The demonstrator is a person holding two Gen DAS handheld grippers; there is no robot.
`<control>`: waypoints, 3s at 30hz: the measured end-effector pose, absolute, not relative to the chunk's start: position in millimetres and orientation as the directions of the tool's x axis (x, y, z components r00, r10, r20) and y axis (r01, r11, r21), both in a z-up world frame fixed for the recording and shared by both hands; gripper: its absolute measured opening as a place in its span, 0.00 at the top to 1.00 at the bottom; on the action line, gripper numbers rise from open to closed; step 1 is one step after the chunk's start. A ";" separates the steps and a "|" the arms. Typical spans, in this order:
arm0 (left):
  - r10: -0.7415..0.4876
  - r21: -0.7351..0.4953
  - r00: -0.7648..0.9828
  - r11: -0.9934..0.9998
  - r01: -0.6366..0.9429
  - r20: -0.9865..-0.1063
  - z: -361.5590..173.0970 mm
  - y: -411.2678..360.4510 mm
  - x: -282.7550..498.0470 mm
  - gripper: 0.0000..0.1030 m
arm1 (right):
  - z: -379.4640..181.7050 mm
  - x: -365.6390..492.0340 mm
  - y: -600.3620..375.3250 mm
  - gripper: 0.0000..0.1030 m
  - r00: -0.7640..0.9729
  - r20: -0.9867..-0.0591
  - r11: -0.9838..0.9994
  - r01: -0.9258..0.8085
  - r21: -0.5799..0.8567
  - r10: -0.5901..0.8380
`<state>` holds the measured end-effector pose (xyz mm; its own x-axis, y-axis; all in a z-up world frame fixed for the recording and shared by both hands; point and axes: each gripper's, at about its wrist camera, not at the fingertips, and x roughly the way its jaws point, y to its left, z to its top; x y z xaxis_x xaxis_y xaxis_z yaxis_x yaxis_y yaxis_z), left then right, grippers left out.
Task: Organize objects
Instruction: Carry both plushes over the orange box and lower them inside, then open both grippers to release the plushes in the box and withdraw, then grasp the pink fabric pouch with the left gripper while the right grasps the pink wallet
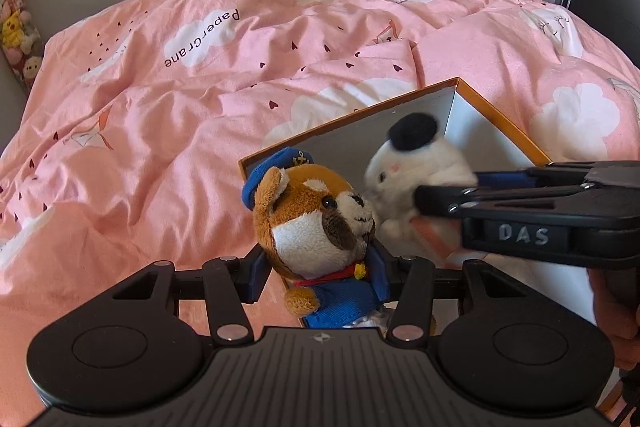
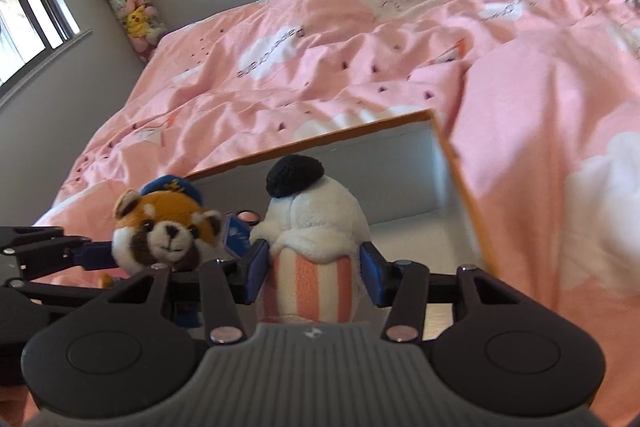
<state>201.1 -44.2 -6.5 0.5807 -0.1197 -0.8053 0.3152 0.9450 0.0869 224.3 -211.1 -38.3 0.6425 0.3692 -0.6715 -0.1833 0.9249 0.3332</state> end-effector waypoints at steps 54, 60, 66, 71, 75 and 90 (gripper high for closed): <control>-0.121 0.097 0.515 0.921 0.377 -0.849 -43.9 -29.4 230.4 0.36 | -63.2 245.0 -179.4 0.53 0.494 -0.803 0.891 -0.443 0.099 0.335; -0.127 0.103 0.519 0.915 0.391 -0.845 -44.1 -32.7 240.9 0.49 | -61.0 255.8 -176.4 0.54 0.516 -0.785 0.894 -0.437 0.101 0.342; -0.127 0.101 0.526 0.918 0.384 -0.841 -47.2 -32.7 241.7 0.48 | -69.1 259.7 -175.5 0.54 0.503 -0.794 0.898 -0.425 0.116 0.340; -0.122 0.115 0.548 0.919 0.377 -0.827 -42.9 -30.0 235.0 0.42 | -66.2 254.3 -175.5 0.46 0.507 -0.795 0.901 -0.419 0.111 0.333; -0.147 0.084 0.564 0.928 0.362 -0.813 -30.8 -20.5 224.6 0.37 | -62.3 245.9 -175.2 0.33 0.521 -0.791 0.906 -0.412 0.095 0.320; -0.120 0.063 0.602 0.959 0.275 -0.789 58.3 65.7 173.7 0.36 | 16.9 182.2 -142.3 0.29 0.654 -0.614 0.859 -0.506 0.079 0.442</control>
<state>173.7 65.7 58.2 0.6021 -0.1203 -0.7893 0.2748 0.9594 0.0634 182.2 -142.3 16.9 0.6539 0.4422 -0.6138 -0.5061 0.8588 0.0795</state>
